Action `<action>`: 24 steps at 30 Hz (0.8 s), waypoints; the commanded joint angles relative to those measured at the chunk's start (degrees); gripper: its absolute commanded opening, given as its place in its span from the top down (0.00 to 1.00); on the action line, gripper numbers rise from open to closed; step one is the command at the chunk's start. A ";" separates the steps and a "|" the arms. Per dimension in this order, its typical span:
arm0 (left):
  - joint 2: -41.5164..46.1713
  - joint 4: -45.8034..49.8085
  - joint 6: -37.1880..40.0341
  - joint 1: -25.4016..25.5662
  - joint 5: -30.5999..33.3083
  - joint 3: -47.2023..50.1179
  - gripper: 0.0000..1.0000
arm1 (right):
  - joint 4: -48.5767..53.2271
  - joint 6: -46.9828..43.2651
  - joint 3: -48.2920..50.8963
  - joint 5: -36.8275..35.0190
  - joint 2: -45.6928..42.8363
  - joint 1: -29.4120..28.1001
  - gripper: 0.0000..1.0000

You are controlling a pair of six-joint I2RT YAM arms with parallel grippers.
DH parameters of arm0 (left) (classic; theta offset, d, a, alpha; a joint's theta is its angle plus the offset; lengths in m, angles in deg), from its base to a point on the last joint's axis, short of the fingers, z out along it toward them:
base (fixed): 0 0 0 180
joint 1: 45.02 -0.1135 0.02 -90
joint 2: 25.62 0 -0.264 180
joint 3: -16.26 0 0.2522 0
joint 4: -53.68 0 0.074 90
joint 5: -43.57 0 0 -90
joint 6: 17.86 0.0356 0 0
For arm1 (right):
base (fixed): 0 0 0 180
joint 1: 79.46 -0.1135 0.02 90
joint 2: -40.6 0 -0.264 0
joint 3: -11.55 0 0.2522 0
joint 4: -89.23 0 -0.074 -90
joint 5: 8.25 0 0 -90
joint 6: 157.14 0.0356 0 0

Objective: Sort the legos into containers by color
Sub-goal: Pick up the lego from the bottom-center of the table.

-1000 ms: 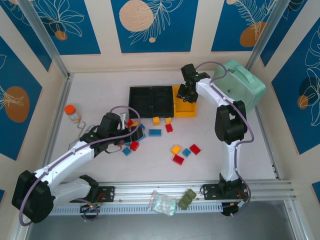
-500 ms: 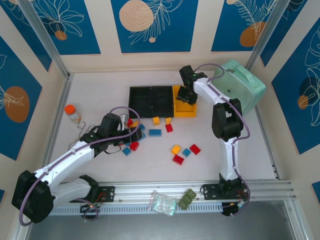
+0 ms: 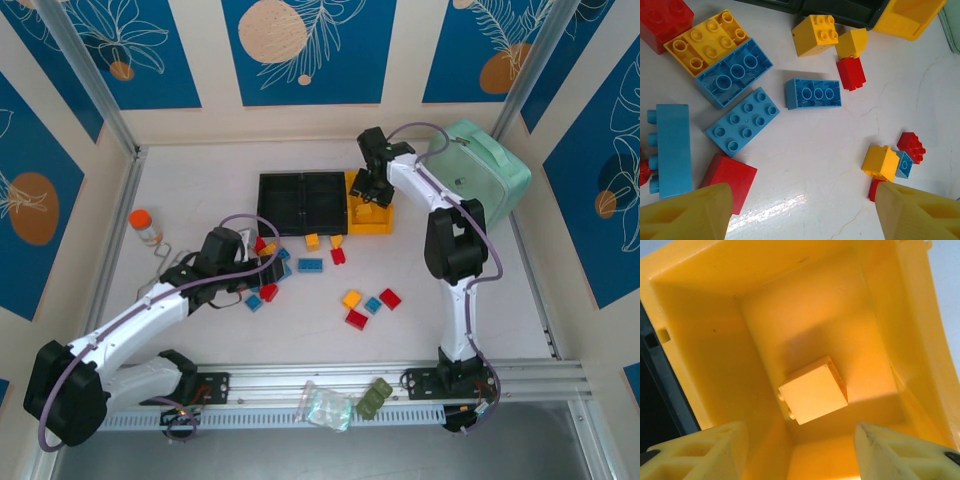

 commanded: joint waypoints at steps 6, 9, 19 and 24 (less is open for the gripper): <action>0.18 -1.71 -1.75 0.43 -0.39 1.62 0.25 | -4.20 -0.91 11.95 0.71 -14.24 -1.85 0.44; -1.09 -3.12 -2.38 0.42 -1.73 1.75 0.25 | -5.73 -1.00 17.89 0.76 -18.87 -2.62 0.44; -5.36 -5.28 -0.96 2.14 -5.71 -0.43 0.27 | -7.41 -1.10 34.82 -0.31 -32.26 -3.87 0.43; -8.78 -6.23 0.84 5.01 -6.79 -2.36 0.27 | -5.78 1.69 43.15 -0.48 -39.16 -4.07 0.34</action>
